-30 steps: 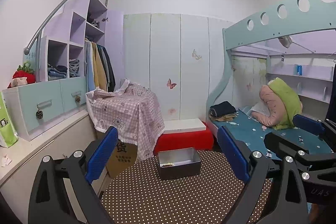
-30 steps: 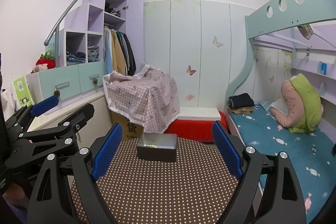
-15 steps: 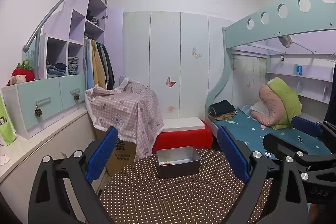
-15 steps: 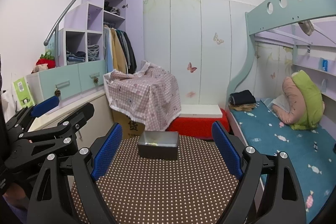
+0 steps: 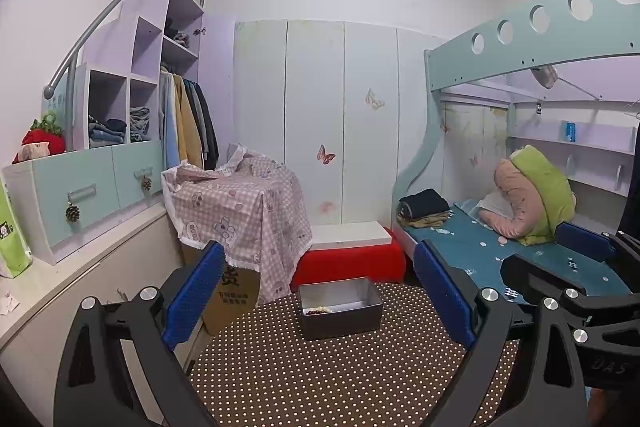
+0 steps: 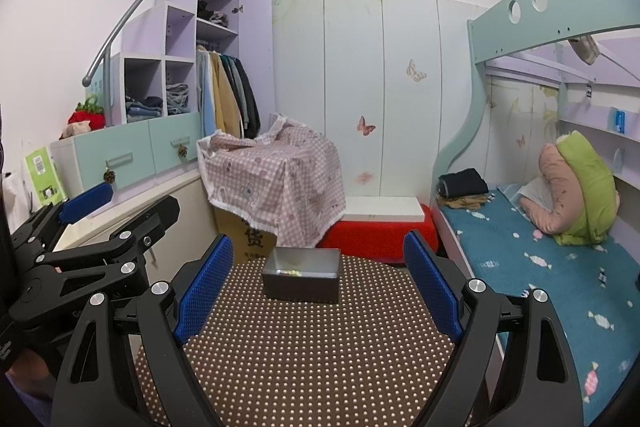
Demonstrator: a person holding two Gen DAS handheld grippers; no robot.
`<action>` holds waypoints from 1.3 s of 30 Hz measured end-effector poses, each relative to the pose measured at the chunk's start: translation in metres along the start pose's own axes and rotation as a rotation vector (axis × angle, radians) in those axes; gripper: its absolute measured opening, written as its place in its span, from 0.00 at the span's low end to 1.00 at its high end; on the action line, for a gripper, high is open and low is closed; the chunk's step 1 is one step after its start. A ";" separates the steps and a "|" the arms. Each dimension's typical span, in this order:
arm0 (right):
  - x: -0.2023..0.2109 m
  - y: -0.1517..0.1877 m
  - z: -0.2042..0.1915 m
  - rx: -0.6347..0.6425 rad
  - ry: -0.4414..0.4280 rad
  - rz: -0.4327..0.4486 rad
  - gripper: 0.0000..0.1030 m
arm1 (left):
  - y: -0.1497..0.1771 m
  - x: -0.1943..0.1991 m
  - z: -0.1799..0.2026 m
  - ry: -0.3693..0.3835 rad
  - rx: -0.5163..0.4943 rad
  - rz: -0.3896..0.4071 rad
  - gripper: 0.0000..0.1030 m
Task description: Organize jewelry
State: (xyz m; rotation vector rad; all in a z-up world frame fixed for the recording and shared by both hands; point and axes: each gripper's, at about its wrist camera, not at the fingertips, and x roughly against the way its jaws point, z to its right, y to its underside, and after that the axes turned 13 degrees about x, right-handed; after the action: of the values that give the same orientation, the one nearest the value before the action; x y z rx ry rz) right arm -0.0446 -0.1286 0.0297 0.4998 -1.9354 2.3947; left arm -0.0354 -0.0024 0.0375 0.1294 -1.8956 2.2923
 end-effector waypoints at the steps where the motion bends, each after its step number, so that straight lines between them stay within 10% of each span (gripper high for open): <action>1: 0.000 0.000 0.000 0.000 0.000 0.000 0.82 | 0.000 0.000 0.000 0.001 0.000 0.000 0.90; 39: -0.014 0.008 -0.012 -0.012 -0.004 -0.018 0.82 | 0.003 -0.013 -0.008 -0.009 0.003 -0.016 0.90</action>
State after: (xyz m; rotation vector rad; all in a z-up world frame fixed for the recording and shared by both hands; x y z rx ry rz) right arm -0.0363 -0.1160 0.0159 0.5194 -1.9369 2.3719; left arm -0.0230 0.0044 0.0307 0.1551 -1.8886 2.2882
